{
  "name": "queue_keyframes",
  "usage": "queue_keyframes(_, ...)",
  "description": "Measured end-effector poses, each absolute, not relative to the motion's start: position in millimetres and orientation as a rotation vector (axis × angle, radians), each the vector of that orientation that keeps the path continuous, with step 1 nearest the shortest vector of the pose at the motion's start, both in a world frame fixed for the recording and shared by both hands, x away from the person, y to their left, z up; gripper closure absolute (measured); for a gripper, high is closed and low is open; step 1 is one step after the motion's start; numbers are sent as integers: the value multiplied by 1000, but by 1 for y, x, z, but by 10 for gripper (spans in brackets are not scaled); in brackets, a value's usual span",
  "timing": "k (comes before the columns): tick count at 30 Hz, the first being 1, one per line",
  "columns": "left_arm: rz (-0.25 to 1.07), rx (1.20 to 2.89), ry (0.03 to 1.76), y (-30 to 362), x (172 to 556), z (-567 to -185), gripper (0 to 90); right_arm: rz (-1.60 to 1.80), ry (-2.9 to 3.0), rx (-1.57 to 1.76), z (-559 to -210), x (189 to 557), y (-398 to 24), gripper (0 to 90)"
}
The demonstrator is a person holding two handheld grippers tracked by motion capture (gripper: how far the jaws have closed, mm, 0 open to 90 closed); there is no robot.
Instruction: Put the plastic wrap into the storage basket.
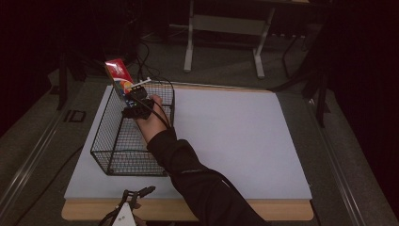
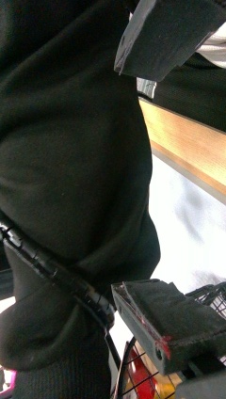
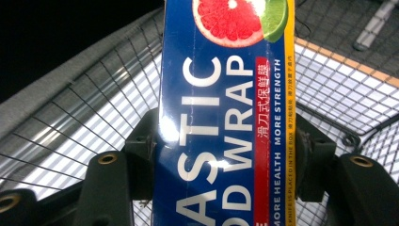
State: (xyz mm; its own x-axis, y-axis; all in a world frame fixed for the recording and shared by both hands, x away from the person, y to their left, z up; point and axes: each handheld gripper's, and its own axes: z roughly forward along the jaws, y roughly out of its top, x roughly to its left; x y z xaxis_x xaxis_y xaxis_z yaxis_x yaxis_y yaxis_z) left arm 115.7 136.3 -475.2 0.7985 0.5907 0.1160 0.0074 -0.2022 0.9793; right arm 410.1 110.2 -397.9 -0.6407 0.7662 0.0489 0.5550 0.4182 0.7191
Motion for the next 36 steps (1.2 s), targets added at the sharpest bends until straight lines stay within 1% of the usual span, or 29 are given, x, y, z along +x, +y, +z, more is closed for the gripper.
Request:
queue_keyframes(3,566,1708,471,136,116,-475,0,1055,2398,1185,-405,412,105,395)
queue_keyframes(9,567,1707,469,136,115,-475,0,1022,2409,1196,-415,407,107,391)
queue_keyframes(21,564,1709,467,136,115,-475,0,982,2410,1195,-416,407,105,384)
queue_keyframes(36,558,1714,464,135,117,-475,0,1025,2417,1224,-417,407,102,380)
